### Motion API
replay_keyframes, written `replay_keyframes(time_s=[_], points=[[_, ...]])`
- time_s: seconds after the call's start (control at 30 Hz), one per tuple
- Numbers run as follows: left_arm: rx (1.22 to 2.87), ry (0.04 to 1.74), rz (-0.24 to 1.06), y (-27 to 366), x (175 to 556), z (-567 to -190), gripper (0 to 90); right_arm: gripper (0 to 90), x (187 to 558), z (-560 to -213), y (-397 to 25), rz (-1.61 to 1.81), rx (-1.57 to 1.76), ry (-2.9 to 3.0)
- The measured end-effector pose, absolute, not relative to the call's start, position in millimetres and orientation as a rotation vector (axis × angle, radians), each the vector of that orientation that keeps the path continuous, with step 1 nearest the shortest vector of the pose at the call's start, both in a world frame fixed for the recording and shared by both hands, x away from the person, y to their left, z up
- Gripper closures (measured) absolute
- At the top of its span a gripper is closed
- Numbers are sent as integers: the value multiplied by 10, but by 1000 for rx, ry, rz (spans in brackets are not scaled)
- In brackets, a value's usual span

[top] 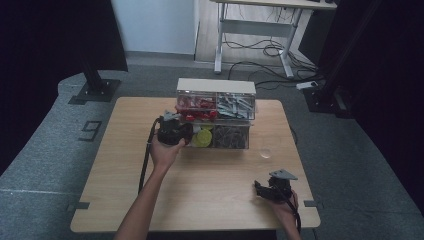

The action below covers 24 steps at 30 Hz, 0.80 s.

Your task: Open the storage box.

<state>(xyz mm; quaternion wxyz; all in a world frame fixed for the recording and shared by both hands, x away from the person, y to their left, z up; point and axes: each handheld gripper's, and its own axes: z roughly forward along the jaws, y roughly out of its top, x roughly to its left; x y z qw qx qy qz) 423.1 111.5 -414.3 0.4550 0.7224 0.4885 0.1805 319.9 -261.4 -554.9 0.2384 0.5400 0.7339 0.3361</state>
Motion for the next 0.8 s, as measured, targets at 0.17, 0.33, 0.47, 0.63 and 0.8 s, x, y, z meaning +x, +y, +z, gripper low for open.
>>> replay_keyframes(time_s=[0.17, 0.33, 0.47, 0.63, 0.8], points=[[1792, 1206, 439, 1090, 4254, -4124, 900, 218, 3199, -5549, -2615, 921, 1479, 2010], [1802, 1199, 437, 1061, 4265, -4111, 900, 218, 3200, -5550, -2615, 920, 1479, 2010], [1806, 1200, 432, 1053, 4270, -4110, 900, 220, 3200, -5550, -2615, 921, 1479, 2009], [1802, 1199, 428, 1056, 4266, -4114, 900, 222, 3199, -5549, -2615, 920, 1479, 2008], [1806, 1189, 433, 1055, 4253, -4106, 900, 268, 3190, -5546, -2610, 928, 1467, 2009]])
